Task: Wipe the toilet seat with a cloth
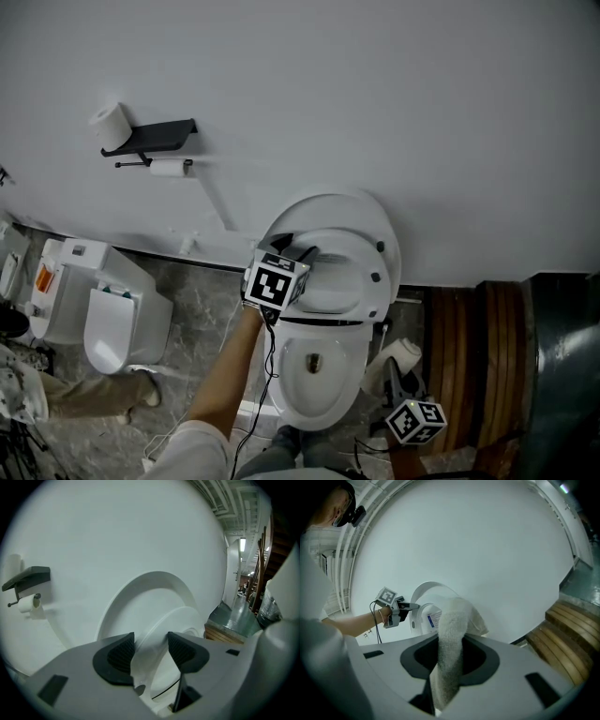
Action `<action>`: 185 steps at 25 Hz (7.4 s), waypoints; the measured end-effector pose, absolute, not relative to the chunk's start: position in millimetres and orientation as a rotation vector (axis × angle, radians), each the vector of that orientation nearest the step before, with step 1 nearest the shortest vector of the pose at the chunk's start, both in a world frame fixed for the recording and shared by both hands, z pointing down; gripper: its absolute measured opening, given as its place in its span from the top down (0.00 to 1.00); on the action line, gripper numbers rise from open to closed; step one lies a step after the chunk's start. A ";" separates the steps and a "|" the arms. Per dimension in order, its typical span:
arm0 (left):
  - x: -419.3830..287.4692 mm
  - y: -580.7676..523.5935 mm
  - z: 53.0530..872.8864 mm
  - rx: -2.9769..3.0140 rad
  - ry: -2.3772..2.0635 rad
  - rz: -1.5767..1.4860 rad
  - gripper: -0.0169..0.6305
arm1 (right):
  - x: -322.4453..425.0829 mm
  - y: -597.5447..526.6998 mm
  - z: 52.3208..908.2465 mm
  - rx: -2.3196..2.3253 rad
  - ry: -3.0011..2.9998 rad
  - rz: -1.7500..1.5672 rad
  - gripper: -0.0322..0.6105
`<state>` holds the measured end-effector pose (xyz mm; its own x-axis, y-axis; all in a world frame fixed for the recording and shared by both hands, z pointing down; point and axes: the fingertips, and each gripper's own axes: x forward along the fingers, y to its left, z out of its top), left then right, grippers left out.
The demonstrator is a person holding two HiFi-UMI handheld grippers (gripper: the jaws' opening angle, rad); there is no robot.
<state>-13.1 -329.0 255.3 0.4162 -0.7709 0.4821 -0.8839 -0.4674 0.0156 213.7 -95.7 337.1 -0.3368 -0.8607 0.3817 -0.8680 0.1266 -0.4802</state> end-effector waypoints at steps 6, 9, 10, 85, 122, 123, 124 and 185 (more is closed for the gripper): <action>-11.0 -301.7 253.1 2.439 -1.349 0.712 0.61 | 216.4 -77.7 332.4 1.837 -2.343 1.013 0.79; -9.5 -284.4 252.7 2.459 -1.294 0.754 0.64 | 216.8 -66.0 330.6 1.856 -2.339 1.020 0.79; -9.9 -279.2 252.6 2.464 -1.278 0.766 0.64 | 215.3 -62.0 329.7 1.862 -2.338 1.024 0.79; 13.9 107.8 454.2 2.571 -0.887 1.392 0.65 | 208.8 184.6 395.6 1.857 -2.285 1.254 0.79; 13.3 170.1 673.8 2.322 -0.790 1.067 0.66 | 178.1 159.0 562.8 1.756 -2.249 1.432 0.79; 12.4 168.8 678.9 2.325 -0.794 1.062 0.66 | 178.5 158.3 567.2 1.766 -2.243 1.460 0.79; 11.4 167.2 683.7 2.329 -0.799 1.057 0.66 | 178.6 157.8 571.1 1.775 -2.240 1.487 0.79; 9.3 -38.1 624.1 2.112 -0.901 0.482 0.95 | 173.5 -105.0 647.5 1.845 -2.061 1.369 0.79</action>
